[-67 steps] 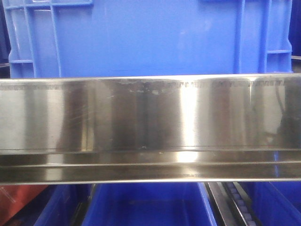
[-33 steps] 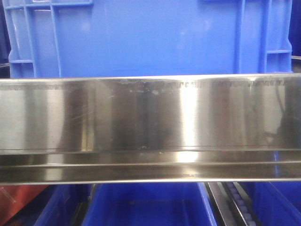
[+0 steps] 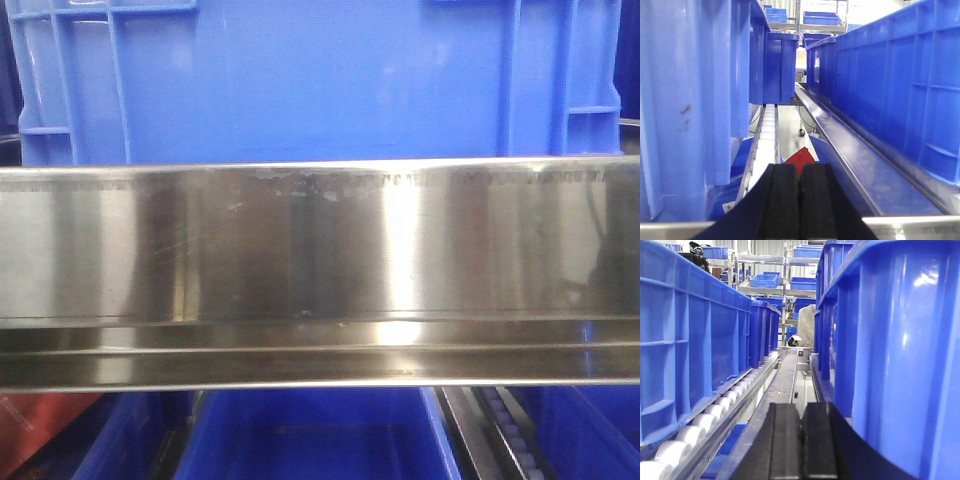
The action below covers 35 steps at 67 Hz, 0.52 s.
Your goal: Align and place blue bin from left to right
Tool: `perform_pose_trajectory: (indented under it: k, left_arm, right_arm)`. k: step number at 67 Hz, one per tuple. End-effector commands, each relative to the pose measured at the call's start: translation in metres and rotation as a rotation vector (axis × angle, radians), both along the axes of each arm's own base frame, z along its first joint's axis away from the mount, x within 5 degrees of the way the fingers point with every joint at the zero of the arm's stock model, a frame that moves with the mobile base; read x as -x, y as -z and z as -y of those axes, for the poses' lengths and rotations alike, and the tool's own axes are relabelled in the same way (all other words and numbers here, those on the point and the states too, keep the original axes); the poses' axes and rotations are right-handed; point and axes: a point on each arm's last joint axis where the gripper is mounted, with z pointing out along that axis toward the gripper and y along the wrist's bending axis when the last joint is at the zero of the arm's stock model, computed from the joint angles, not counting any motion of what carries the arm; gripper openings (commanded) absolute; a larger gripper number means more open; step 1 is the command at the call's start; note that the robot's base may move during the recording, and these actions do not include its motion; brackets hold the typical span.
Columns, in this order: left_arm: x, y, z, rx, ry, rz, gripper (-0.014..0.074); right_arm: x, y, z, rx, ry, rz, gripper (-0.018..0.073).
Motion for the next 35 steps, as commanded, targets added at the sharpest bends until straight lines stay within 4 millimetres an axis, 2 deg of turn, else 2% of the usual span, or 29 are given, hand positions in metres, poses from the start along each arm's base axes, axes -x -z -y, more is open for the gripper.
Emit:
perform_pose_trajectory:
  k: [1,35]
  left_arm:
    - [0.0005,-0.0017,0.0004,0.005,0.008,0.017,-0.0111]
    - [0.0005,-0.0017,0.0004,0.005,0.008,0.017,-0.0111]
  right_arm:
    - [0.0007,-0.0029,0.0005,-0.003,0.006,0.033,-0.007]
    - [0.0007,-0.0029,0.0005,-0.003,0.006,0.033,-0.007]
